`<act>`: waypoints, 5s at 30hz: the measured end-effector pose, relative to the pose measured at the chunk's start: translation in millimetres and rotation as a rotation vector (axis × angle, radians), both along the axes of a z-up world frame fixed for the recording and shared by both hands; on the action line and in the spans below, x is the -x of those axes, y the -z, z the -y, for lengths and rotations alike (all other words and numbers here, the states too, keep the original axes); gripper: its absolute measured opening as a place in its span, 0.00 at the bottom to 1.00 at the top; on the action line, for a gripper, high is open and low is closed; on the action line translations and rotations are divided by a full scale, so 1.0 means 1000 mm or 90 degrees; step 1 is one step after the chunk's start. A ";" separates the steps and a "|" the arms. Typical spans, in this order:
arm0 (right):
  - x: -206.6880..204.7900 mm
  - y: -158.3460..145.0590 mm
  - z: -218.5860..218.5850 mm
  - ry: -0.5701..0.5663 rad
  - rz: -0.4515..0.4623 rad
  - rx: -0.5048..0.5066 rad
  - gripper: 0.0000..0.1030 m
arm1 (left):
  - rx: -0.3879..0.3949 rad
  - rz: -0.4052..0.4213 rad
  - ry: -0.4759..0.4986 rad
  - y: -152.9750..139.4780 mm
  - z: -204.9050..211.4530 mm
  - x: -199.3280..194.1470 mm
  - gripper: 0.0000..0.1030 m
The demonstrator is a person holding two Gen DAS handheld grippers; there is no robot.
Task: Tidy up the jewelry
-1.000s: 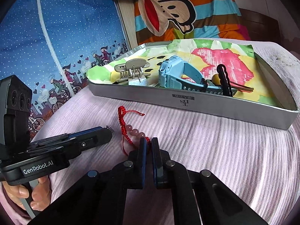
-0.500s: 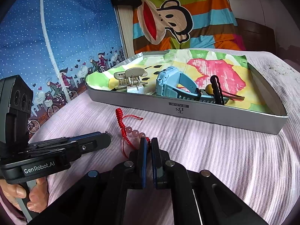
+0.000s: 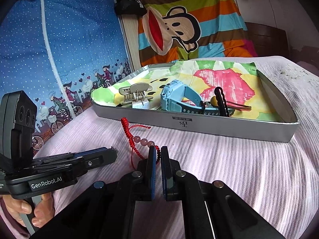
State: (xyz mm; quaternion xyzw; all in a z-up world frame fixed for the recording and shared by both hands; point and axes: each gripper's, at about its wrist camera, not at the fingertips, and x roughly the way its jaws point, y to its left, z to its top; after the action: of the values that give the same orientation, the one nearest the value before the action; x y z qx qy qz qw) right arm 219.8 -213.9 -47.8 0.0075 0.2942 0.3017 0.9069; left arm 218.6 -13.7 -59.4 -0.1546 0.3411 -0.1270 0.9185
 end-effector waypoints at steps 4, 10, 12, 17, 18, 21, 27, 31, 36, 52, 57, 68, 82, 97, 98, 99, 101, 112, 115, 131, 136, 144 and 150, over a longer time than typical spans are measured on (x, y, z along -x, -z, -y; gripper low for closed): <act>0.001 -0.002 0.005 0.008 0.006 -0.014 0.05 | 0.000 0.009 0.003 0.000 0.001 0.003 0.16; 0.000 -0.004 0.010 0.020 0.007 -0.031 0.05 | 0.003 0.015 0.002 -0.001 0.001 0.008 0.16; 0.001 -0.004 0.012 0.025 0.011 -0.036 0.05 | 0.002 0.018 -0.001 -0.002 0.000 0.009 0.16; 0.003 -0.009 0.020 0.036 0.021 -0.059 0.05 | 0.004 0.028 -0.004 -0.015 -0.001 0.010 0.16; 0.003 -0.010 0.022 0.042 0.023 -0.066 0.05 | 0.003 0.032 -0.005 -0.018 0.001 0.009 0.16; 0.001 -0.016 0.033 0.063 0.030 -0.099 0.05 | -0.008 0.048 -0.008 -0.031 0.006 0.008 0.16; -0.013 -0.037 0.058 0.132 0.067 -0.150 0.05 | -0.034 0.088 -0.006 -0.067 0.026 -0.011 0.16; -0.030 -0.045 0.071 0.189 0.086 -0.148 0.05 | -0.056 0.099 -0.013 -0.082 0.040 -0.035 0.16; -0.051 -0.039 0.075 0.221 0.068 -0.134 0.05 | -0.094 0.085 -0.035 -0.078 0.052 -0.067 0.16; -0.072 -0.018 0.059 0.202 0.006 -0.091 0.06 | -0.135 0.038 -0.080 -0.047 0.048 -0.097 0.16; -0.070 -0.018 0.059 0.199 0.007 -0.090 0.06 | -0.136 0.034 -0.084 -0.046 0.048 -0.098 0.17; -0.066 -0.019 0.061 0.209 0.014 -0.096 0.22 | -0.159 0.060 -0.101 -0.052 0.053 -0.090 0.42; -0.042 -0.038 0.065 0.232 0.084 -0.094 0.74 | -0.153 0.118 -0.148 -0.075 0.040 -0.061 0.76; -0.013 -0.049 0.062 0.239 0.110 -0.074 1.00 | -0.170 0.126 -0.210 -0.075 0.015 -0.018 0.97; -0.010 -0.050 0.062 0.239 0.112 -0.071 1.00 | -0.170 0.127 -0.210 -0.075 0.015 -0.015 0.97; -0.007 -0.050 0.061 0.238 0.114 -0.069 1.00 | -0.173 0.127 -0.211 -0.075 0.014 -0.012 0.97; -0.001 -0.052 0.059 0.235 0.120 -0.062 1.00 | -0.178 0.130 -0.213 -0.075 0.013 -0.005 0.97; 0.029 -0.064 0.049 0.226 0.162 -0.034 1.00 | -0.214 0.164 -0.230 -0.081 0.008 0.033 0.97; 0.037 -0.067 0.048 0.221 0.167 -0.034 1.00 | -0.219 0.175 -0.234 -0.083 0.004 0.046 0.97; 0.101 -0.074 0.056 0.222 0.199 -0.032 1.00 | -0.197 0.221 -0.215 -0.092 0.002 0.116 0.98; 0.112 -0.072 0.058 0.219 0.190 -0.042 1.00 | -0.183 0.217 -0.199 -0.091 0.002 0.132 0.98; 0.133 -0.068 0.049 0.204 0.200 -0.022 1.00 | -0.200 0.219 -0.187 -0.084 0.003 0.155 0.98; 0.144 -0.064 0.043 0.200 0.202 -0.016 1.00 | -0.193 0.231 -0.191 -0.082 -0.005 0.171 0.98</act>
State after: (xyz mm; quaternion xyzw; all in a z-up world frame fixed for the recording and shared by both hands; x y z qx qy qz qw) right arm 75.9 -257.2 16.0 0.0171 0.1392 0.1574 0.9775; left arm 48.0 -8.5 22.5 -0.0387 0.1595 0.0371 0.9857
